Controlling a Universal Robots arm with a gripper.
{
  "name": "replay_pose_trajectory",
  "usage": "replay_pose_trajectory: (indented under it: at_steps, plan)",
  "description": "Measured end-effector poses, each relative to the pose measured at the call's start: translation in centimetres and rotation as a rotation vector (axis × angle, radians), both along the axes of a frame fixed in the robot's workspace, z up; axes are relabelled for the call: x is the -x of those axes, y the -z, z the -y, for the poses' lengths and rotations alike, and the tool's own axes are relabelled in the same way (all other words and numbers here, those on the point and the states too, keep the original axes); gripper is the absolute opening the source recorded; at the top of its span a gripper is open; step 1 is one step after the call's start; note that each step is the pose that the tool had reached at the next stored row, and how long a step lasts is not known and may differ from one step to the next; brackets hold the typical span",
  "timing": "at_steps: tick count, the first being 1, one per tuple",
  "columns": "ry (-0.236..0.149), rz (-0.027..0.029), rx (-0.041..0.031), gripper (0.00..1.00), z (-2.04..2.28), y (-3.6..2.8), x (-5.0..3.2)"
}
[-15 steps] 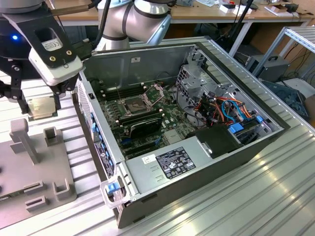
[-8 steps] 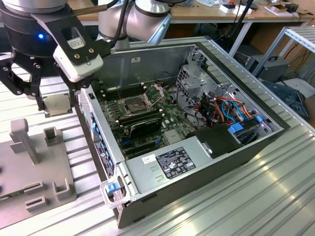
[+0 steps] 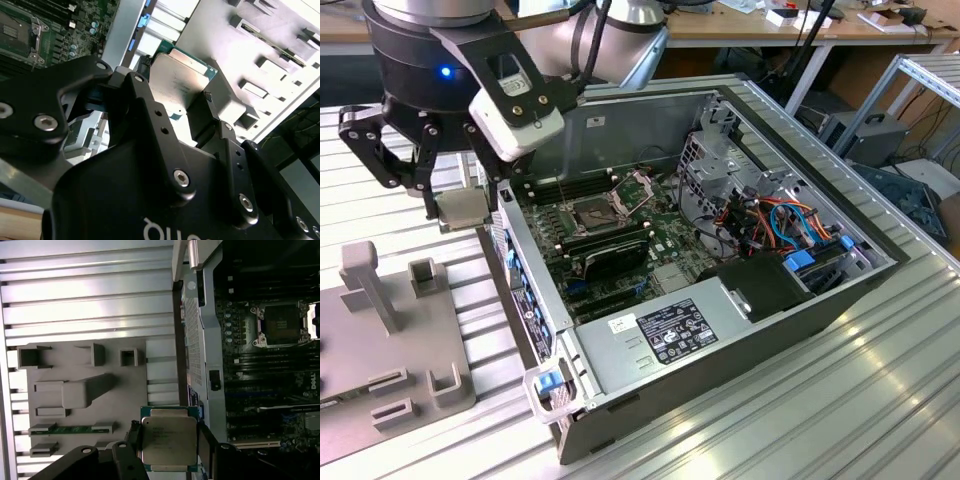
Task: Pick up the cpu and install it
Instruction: 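Pick up the cpu and move it towards the insertion slot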
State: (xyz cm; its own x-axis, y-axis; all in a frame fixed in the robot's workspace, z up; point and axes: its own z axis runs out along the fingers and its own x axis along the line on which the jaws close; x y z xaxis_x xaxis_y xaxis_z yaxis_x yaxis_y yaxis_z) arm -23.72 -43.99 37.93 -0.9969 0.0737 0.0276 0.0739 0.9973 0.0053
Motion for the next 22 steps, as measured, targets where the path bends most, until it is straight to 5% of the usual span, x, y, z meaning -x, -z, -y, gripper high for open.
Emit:
replay_pose_trajectory:
  at_steps: [22]
  plan:
    - [0.000, 0.0001, -0.0002, 0.55, 0.00, 0.06, -6.80]
